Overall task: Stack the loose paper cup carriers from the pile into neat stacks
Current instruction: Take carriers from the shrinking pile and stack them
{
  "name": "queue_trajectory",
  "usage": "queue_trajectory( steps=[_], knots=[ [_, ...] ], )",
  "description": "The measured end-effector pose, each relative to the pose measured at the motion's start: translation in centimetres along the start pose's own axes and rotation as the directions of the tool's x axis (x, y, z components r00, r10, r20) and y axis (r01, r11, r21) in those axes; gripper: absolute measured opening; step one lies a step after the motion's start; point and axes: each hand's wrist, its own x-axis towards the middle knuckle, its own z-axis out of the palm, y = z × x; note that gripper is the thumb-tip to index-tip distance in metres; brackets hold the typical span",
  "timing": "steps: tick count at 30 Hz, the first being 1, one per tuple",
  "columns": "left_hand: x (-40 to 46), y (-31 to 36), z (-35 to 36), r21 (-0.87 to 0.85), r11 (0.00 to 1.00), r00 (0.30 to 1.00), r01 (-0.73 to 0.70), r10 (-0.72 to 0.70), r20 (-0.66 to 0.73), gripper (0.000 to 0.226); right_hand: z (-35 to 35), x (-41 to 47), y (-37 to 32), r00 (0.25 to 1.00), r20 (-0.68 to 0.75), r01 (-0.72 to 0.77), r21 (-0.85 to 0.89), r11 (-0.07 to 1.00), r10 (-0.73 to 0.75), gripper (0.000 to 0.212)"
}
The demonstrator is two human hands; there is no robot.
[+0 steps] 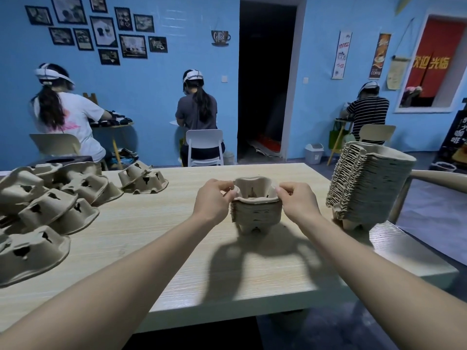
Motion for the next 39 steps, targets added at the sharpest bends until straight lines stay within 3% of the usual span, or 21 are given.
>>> queue_trajectory(
  steps=[6, 11, 16, 21, 23, 24, 27, 31, 39],
  knots=[
    [-0.6, -0.5, -0.2, -0.012, 1.000, 0.995, -0.018, 0.019, 0.097, 0.027, -0.1, -0.2, 0.0, 1.000, 0.012, 0.018, -0.020, 1.000, -0.018, 0.038],
    [-0.3, -0.2, -0.2, -0.094, 0.996, 0.997, 0.009, -0.001, 0.080, 0.011, -0.3, -0.3, -0.3, 0.999, 0.031, -0.026, -0.028, 0.999, 0.027, 0.036],
    [-0.3, 0.1, -0.2, -0.090, 0.996, 0.996, -0.003, 0.012, 0.091, 0.010, -0.3, 0.0, -0.2, 0.998, 0.023, -0.065, 0.014, 0.998, 0.065, 0.030],
    [0.4, 0.0, 0.4, -0.012, 1.000, 0.987, 0.009, -0.007, 0.160, 0.021, -0.1, 0.1, -0.3, 0.997, 0.070, -0.023, -0.087, 0.996, 0.029, 0.032],
    [0.5, -0.2, 0.5, 0.026, 1.000, 0.985, 0.005, -0.010, 0.173, 0.016, -0.1, 0.2, -0.6, 0.998, 0.065, 0.013, -0.165, 0.986, -0.002, 0.024],
    [0.3, -0.2, 0.3, 0.036, 0.999, 0.984, 0.007, -0.013, 0.178, 0.026, -0.1, 0.2, -1.0, 0.998, 0.058, 0.037, -0.196, 0.980, -0.027, 0.025],
    [0.1, -1.2, -0.9, 0.072, 0.997, 0.992, -0.022, 0.013, 0.125, 0.050, 0.6, -0.4, -3.0, 0.990, 0.077, 0.130, -0.215, 0.968, -0.115, 0.036],
    [0.1, -3.4, -3.5, 0.140, 0.990, 0.997, -0.030, 0.019, 0.081, 0.046, 3.4, -1.4, -6.3, 0.969, 0.116, 0.236, -0.167, 0.957, -0.219, 0.034],
    [0.8, -10.0, -8.3, 0.193, 0.978, 0.997, 0.074, -0.068, -0.039, 0.041, 12.3, -2.1, -10.2, 0.928, 0.279, 0.270, -0.045, 0.962, -0.247, 0.034]
  ],
)
